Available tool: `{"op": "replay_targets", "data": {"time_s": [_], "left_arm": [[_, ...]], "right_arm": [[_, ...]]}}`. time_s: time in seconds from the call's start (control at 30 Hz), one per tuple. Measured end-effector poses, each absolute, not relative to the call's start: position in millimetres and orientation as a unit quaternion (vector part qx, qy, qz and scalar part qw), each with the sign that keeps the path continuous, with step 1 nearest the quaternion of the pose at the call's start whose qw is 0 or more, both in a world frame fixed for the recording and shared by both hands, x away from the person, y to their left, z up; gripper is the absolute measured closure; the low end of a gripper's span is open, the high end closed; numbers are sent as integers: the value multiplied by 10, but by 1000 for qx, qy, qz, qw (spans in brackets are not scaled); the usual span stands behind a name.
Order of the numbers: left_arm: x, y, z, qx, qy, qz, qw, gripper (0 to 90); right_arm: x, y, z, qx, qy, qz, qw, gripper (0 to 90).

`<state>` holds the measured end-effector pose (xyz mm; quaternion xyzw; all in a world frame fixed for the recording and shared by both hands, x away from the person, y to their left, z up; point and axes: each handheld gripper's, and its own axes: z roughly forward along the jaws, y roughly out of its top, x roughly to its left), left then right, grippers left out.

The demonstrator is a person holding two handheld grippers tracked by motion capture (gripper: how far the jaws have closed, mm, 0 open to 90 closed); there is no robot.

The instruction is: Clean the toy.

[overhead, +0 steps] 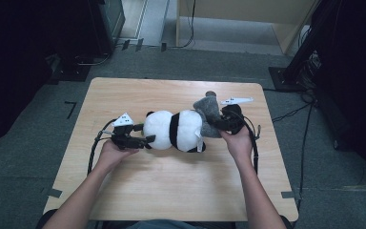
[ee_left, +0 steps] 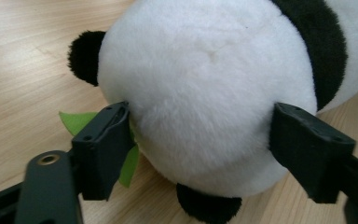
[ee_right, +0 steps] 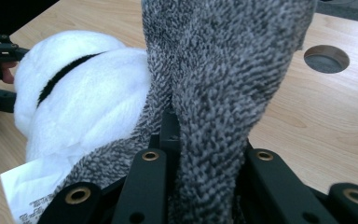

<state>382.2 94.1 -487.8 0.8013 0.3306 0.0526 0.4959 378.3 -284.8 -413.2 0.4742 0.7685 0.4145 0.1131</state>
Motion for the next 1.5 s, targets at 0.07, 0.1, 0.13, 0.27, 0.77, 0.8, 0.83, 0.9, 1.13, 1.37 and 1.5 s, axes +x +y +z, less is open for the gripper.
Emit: {"op": "replay_targets", "data": {"time_s": [0.07, 0.1, 0.13, 0.27, 0.77, 0.8, 0.83, 0.9, 1.13, 1.37, 1.5], "left_arm": [[3848, 923, -4891, 801, 329, 50, 498, 151], [3852, 905, -4897, 800, 325, 50, 502, 139], [3855, 886, -4906, 801, 320, 53, 503, 128], [3882, 859, -4960, 796, 315, 52, 514, 93], [3779, 834, -4902, 798, 332, 74, 497, 400], [3774, 831, -4899, 797, 334, 74, 497, 403], [3769, 831, -4896, 798, 335, 75, 496, 403], [3756, 833, -4885, 799, 335, 74, 493, 405], [3728, 825, -4859, 799, 344, 70, 488, 406], [3718, 821, -4849, 800, 347, 71, 485, 401], [3718, 822, -4849, 799, 348, 70, 485, 401]], "right_arm": [[3801, -2847, -4145, 476, 767, 416, 110, 774], [3808, -2844, -4152, 474, 768, 416, 111, 775], [3815, -2839, -4157, 473, 770, 414, 111, 776], [3832, -2812, -4175, 471, 773, 410, 114, 778], [3856, -2842, -3909, 473, 762, 423, 129, 776], [3855, -2844, -3859, 473, 760, 425, 131, 776], [3859, -2840, -3814, 471, 761, 427, 131, 776], [3863, -2811, -3726, 467, 762, 429, 134, 775], [3910, -2538, -3451, 440, 771, 443, 128, 771], [4049, -2107, -3393, 411, 798, 424, 121, 769], [4141, -1908, -3414, 406, 805, 417, 112, 768]]}}
